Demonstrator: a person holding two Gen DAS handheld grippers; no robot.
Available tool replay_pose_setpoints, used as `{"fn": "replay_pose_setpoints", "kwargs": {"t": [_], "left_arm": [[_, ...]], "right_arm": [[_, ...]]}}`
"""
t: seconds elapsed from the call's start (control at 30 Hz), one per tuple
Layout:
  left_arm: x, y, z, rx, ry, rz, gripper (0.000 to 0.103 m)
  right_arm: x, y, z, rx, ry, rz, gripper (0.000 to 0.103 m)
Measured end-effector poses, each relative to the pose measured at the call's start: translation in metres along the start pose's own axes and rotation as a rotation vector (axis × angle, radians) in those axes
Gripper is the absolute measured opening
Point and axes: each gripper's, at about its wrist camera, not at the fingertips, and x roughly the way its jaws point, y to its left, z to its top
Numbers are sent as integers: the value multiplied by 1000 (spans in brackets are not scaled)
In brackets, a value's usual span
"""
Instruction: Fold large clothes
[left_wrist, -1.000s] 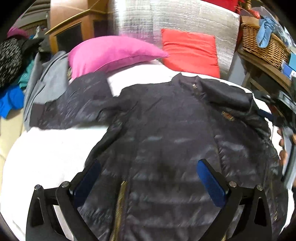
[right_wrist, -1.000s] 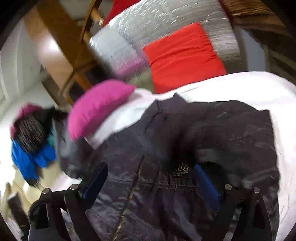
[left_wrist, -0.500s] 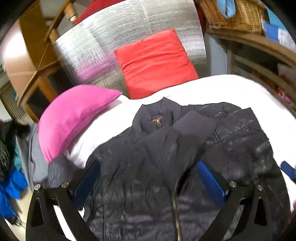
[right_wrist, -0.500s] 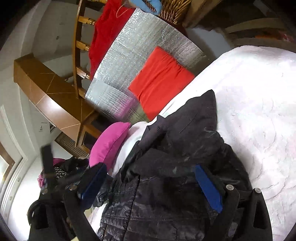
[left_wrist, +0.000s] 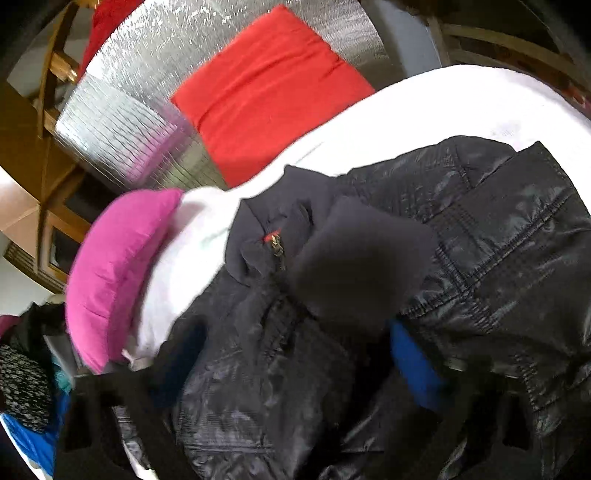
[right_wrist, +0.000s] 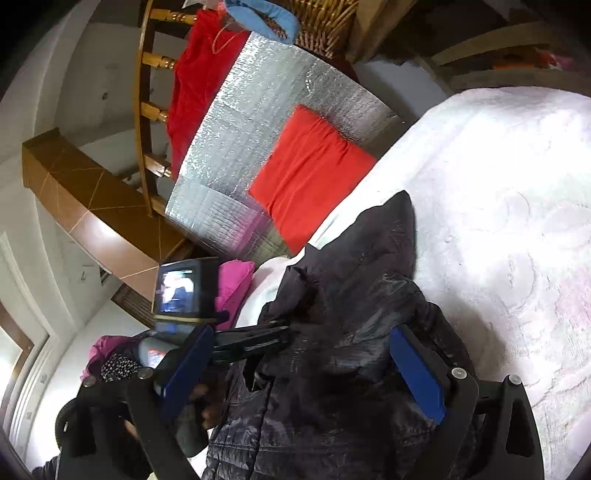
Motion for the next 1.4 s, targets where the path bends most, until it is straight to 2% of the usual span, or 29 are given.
{"fn": "replay_pose_setpoints", "kwargs": {"t": [0.03, 0.07, 0.17, 0.23, 0.37, 0.5, 0.7, 0.83, 0.9, 0.97, 1.1, 1.13, 1.2, 1.3, 1.4], "left_arm": [[1, 2, 0, -16, 13, -21, 55], [4, 8, -1, -54, 30, -52, 37], [0, 26, -8, -132, 7, -80, 30], [-7, 41, -16, -195, -30, -99, 29], [-17, 90, -48, -411, -80, -161, 29], [-1, 134, -95, -658, -55, -250, 29], [30, 159, -135, -837, 15, -393, 29], [39, 176, -154, -924, 27, -464, 35], [45, 180, -164, -956, 52, -472, 56], [50, 181, -172, -984, 70, -476, 65], [64, 183, -179, -1008, 92, -516, 65], [64, 183, -178, -1001, 85, -518, 62], [61, 185, -172, -983, 66, -505, 28], [47, 190, -160, -927, 26, -483, 13], [14, 195, -143, -804, -105, -447, 13]], "right_arm": [[1, 1, -1, -5, 4, 1, 98], [2, 1, -2, -12, 10, 3, 98], [3, 3, -3, -25, 15, 2, 98], [2, 4, -3, -28, 13, 1, 98], [0, 2, -3, -25, 7, -3, 98], [0, 1, -3, -24, 10, -9, 98], [0, -3, -2, -12, 18, -13, 98], [1, -6, -2, -3, 22, -14, 98], [1, -7, -3, -2, 25, -13, 98], [1, -6, -3, -6, 26, -16, 98], [2, -5, -3, -8, 27, -15, 98], [2, -5, -3, -9, 28, -15, 98], [3, -5, -3, -9, 30, -15, 98], [3, -5, -4, -10, 32, -18, 98], [2, -5, -4, -9, 29, -17, 98]]}}
